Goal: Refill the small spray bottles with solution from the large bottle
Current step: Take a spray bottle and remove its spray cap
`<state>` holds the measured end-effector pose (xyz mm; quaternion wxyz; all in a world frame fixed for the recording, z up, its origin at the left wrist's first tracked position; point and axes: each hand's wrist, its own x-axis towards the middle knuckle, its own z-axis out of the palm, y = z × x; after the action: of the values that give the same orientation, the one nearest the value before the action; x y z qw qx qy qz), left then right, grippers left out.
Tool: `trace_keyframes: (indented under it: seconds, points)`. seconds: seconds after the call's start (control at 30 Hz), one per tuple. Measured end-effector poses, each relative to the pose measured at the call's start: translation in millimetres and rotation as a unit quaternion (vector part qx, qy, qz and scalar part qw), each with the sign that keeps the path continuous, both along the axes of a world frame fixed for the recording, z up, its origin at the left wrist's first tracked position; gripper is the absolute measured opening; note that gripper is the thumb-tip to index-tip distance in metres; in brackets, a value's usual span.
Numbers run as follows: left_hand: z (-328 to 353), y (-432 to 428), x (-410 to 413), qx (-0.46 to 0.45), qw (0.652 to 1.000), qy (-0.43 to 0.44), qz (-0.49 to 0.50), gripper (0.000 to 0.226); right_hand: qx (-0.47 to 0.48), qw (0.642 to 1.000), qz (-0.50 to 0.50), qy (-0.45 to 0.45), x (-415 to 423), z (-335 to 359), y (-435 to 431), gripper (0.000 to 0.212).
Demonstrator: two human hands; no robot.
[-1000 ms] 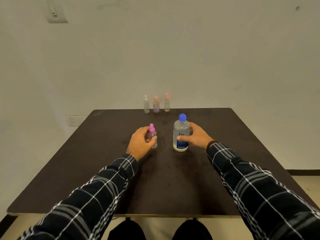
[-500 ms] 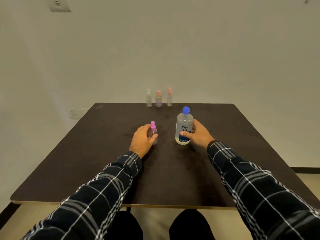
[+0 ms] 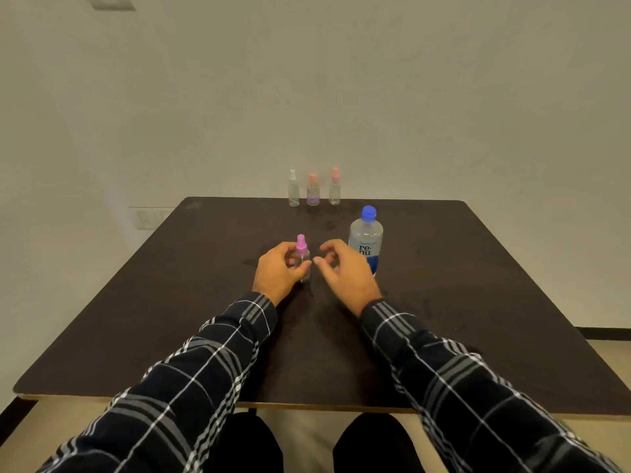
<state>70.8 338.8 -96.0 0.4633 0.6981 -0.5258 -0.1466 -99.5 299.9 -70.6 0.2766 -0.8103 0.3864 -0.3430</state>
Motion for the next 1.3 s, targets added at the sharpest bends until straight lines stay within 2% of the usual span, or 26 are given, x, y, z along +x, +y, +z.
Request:
trace_keyframes:
  seconds: [0.07, 0.17, 0.37, 0.47, 0.53, 0.63, 0.73, 0.8, 0.87, 0.9, 1.0, 1.07, 1.1, 1.2, 1.3]
  points:
    - [0.2, 1.3, 0.9, 0.004, 1.0, 0.02, 0.008, 0.034, 0.101, 0.993, -0.02, -0.054, 21.9, -6.0, -3.2, 0.036]
    - [-0.1, 2.1, -0.2, 0.004, 0.999, 0.032, 0.02, 0.026, 0.166, 0.978, -0.033, -0.123, 43.3, -4.3, -8.7, 0.034]
    - [0.0, 0.9, 2.0, 0.017, 0.999, 0.047, 0.011, 0.026, 0.167, 0.973, -0.049, -0.149, 55.7, -3.5, -16.1, 0.023]
    - [0.8, 2.4, 2.1, 0.0, 0.999, 0.053, 0.0, 0.026, 0.16, 0.978, -0.018, -0.134, 52.7, -3.6, -23.1, 0.02]
    - [0.6, 3.7, 2.7, -0.002, 0.998, 0.055, -0.007, 0.027, 0.149, 0.984, 0.024, -0.099, 48.6, -3.7, -29.1, 0.026]
    - [0.2, 4.5, 3.6, 0.004, 0.998, 0.056, -0.006, 0.031, 0.188, 0.976, 0.071, -0.084, 44.2, -7.4, -30.4, 0.041]
    - [-0.1, 5.0, 2.6, 0.005, 0.998, 0.061, -0.004, 0.033, 0.215, 0.969, 0.026, -0.116, 46.7, -13.1, -25.1, 0.052]
    - [-0.5, 5.2, 3.1, 0.004, 0.998, 0.064, -0.003, 0.032, 0.197, 0.97, 0.005, -0.142, 49.3, -12.8, -22.1, 0.039]
    - [0.7, 5.2, 3.8, 0.001, 0.998, 0.069, -0.003, 0.031, 0.169, 0.977, 0.023, -0.129, 48.4, -13.4, -22.7, 0.025]
    - [1.2, 5.3, 4.1, 0.002, 0.998, 0.069, -0.005, 0.03, 0.158, 0.98, 0.039, -0.116, 46.7, -13.3, -22.6, 0.026]
    - [1.4, 5.1, 2.8, 0.002, 0.998, 0.062, -0.008, 0.03, 0.172, 0.977, 0.071, -0.107, 45.6, -13.6, -20.1, 0.047]
    - [1.4, 5.6, 2.0, 0.003, 0.998, 0.07, -0.004, 0.029, 0.188, 0.974, 0.05, -0.112, 49.1, -12.8, -16.3, 0.066]
    - [1.5, 5.6, 2.3, 0.005, 0.997, 0.071, -0.003, 0.029, 0.188, 0.975, 0.029, -0.115, 51.1, -12.3, -14.9, 0.067]
    - [2.0, 5.0, 3.9, 0.011, 0.998, 0.064, -0.011, 0.031, 0.177, 0.976, -0.015, -0.124, 54.5, -11.1, -13.5, 0.043]
    - [1.8, 4.9, 2.4, 0.003, 0.998, 0.069, -0.008, 0.03, 0.137, 0.984, 0.013, -0.11, 50.8, -16.2, -18.2, 0.019]
